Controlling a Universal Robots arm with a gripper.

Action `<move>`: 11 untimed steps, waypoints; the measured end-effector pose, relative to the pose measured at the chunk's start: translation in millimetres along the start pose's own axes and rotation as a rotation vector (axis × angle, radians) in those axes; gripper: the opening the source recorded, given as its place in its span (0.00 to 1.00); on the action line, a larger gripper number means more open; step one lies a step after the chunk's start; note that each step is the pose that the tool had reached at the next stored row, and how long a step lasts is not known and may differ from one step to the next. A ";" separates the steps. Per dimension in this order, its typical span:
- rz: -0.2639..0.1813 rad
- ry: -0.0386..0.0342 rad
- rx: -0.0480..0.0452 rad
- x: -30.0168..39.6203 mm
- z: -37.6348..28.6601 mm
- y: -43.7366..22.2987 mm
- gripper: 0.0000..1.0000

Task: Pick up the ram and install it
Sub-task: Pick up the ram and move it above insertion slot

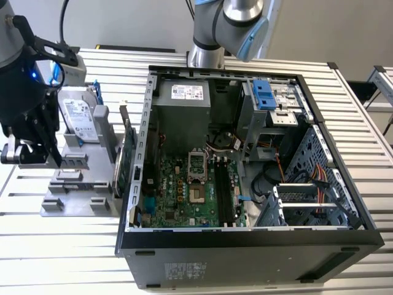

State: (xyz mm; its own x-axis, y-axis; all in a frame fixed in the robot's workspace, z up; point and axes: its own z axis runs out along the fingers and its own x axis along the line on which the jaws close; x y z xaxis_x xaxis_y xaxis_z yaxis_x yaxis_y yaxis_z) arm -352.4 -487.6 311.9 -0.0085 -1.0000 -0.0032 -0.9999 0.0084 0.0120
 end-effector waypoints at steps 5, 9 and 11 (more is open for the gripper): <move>0.000 0.0001 0.0000 0.0 -3.3 0.0 0.00; 0.000 0.0000 0.0000 0.0 -6.3 0.1 0.00; 0.000 0.0000 0.0000 0.0 -7.8 0.1 0.00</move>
State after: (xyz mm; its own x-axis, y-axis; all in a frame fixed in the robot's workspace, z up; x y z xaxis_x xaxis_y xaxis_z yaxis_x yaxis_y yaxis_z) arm -352.4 -487.6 319.7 -0.0085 -1.0000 -0.0032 -0.9999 0.0084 0.0121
